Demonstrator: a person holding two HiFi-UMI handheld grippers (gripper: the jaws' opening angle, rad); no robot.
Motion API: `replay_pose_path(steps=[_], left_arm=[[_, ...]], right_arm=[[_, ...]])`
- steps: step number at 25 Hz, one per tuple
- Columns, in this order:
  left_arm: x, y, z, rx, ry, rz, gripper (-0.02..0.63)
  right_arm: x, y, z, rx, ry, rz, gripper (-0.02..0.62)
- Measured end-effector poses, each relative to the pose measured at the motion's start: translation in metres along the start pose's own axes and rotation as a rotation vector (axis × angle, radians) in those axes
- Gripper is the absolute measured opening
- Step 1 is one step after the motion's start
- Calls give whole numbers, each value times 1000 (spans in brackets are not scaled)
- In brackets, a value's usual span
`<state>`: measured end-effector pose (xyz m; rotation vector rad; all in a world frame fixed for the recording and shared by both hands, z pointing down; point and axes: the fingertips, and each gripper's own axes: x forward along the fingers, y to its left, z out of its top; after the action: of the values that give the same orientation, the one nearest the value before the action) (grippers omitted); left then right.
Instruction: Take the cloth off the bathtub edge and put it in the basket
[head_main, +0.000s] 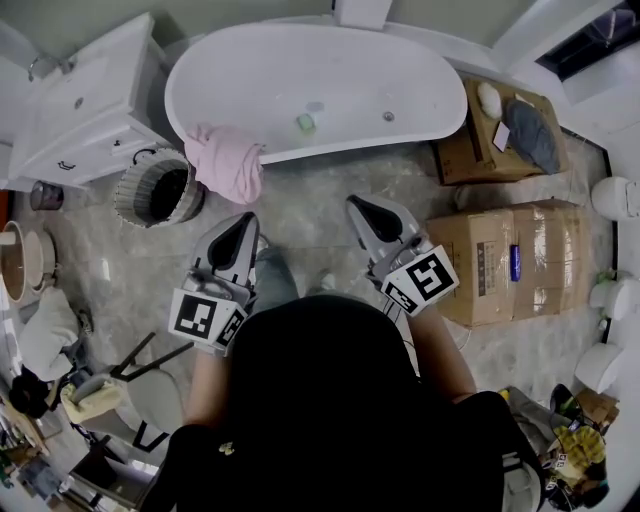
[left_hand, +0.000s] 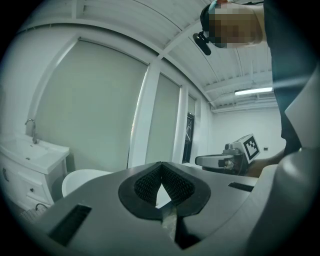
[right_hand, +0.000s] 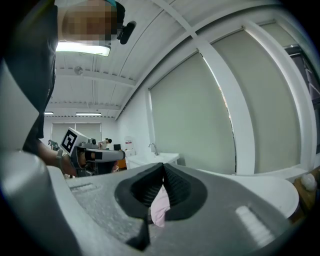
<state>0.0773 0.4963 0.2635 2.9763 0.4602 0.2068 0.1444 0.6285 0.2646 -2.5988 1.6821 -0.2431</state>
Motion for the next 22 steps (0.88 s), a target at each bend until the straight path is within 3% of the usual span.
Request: replay_pose_path(steps=[4,12,22], left_arm=[[13,47,-2,-19,-1,13,12],[37,181,-2,-65,18,23,12],[22,332,-2,-128,22,82,12]], right_arm=[[47,-10,-3,14,19,3,-3],[181,-27,-9,28,94,-3,-3],[339,-10,-17,37,176,41,-3]])
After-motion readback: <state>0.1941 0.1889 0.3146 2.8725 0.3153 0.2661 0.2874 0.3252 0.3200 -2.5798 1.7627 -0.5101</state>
